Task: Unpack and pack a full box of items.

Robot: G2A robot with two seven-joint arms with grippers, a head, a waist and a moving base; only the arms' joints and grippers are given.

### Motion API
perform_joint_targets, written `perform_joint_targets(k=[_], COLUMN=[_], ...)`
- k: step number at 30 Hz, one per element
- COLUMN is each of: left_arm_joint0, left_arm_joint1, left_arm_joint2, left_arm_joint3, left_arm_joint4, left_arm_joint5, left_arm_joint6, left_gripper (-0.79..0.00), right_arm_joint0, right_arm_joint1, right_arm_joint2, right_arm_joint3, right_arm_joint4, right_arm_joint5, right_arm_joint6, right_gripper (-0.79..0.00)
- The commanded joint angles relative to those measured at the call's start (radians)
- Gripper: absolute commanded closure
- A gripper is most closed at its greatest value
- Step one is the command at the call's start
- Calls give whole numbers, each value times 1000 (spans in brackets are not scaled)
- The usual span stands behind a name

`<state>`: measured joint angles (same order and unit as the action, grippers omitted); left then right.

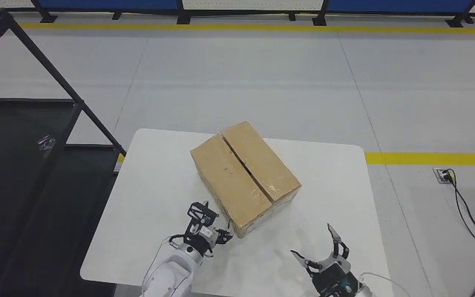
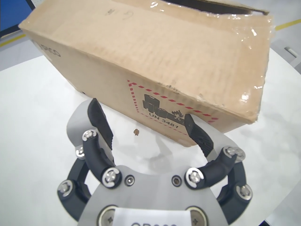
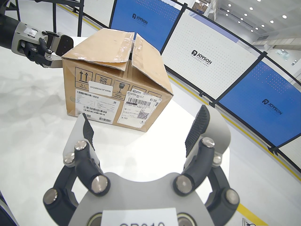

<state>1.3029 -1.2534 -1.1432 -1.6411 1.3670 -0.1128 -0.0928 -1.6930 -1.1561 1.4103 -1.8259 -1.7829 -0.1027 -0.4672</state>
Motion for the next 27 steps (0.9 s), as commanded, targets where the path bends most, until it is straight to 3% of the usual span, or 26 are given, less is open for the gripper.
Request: perform_joint_targets(k=[1,21,27], left_arm_joint0=[-7,-56,-23], left_arm_joint1=[-2,-21,-15], left_arm_joint2=[8,93,40], left_arm_joint3=[1,11,-21], left_arm_joint4=[6,32,11], left_arm_joint5=[-6,-67,-48], left_arm_joint6=[-3,-35,6], left_gripper=[-785,-785,-785], right_arm_joint0=[-2,-20,-16], right_arm_joint1=[0,-1,-3], right_arm_joint2=[2,20,10], right_arm_joint3=[0,7,1], right_arm_joint4=[2,21,26], right_arm_joint5=[1,12,21], right_arm_joint6=[-2,-24,1], right_gripper=[-785,-785,-785])
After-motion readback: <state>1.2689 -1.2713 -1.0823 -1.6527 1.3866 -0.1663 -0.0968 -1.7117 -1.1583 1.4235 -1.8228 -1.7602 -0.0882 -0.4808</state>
